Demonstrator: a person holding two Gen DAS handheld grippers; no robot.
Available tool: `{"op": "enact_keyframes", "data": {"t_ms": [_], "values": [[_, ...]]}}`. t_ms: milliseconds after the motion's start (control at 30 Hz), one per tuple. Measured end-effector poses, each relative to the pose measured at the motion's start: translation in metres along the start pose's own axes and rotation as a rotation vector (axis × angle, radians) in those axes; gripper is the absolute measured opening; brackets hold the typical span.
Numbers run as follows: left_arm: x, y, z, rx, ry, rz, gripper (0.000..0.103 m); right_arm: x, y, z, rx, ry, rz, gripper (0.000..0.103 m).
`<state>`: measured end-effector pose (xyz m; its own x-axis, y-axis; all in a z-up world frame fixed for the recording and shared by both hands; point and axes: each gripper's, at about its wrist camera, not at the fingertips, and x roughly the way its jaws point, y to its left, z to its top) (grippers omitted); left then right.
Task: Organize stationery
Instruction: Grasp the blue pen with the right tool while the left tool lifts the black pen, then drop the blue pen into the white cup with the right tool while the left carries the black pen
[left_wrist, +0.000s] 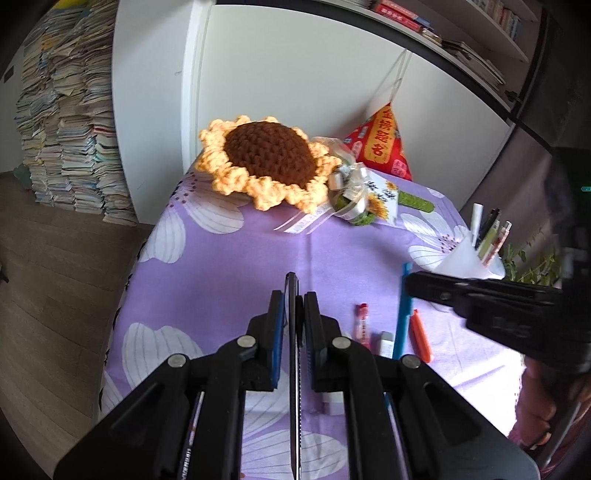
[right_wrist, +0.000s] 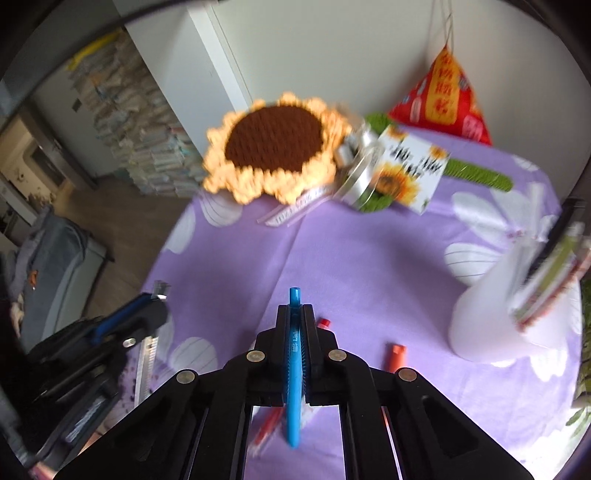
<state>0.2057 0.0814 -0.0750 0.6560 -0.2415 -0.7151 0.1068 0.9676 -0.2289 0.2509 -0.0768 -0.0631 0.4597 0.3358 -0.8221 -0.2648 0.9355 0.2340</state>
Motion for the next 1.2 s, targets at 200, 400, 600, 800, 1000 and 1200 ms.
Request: {"op": "enact_keyframes", "data": {"t_ms": [200,400,600,800,1000,1200], "values": [[-0.005,-0.027,0.005,0.047,-0.016,-0.043,0.009,-0.06,-0.02,-0.007,0.031,-0.13,0.001,0.006],[-0.013,-0.065,0.012,0.108,-0.047,-0.096,0.009,-0.108,-0.046,-0.001,0.081,-0.253,-0.031,0.006],[-0.019,-0.089,0.016,0.138,-0.064,-0.122,0.009,-0.148,-0.067,0.005,0.113,-0.363,-0.065,0.006],[-0.024,-0.105,0.018,0.154,-0.077,-0.132,0.009,-0.164,-0.086,0.012,0.139,-0.441,-0.154,0.006],[-0.023,-0.111,0.019,0.154,-0.072,-0.127,0.009,-0.16,-0.111,0.008,0.19,-0.471,-0.201,0.006],[-0.024,-0.121,0.022,0.173,-0.075,-0.123,0.009,-0.141,-0.131,-0.004,0.241,-0.464,-0.212,0.006]]}}
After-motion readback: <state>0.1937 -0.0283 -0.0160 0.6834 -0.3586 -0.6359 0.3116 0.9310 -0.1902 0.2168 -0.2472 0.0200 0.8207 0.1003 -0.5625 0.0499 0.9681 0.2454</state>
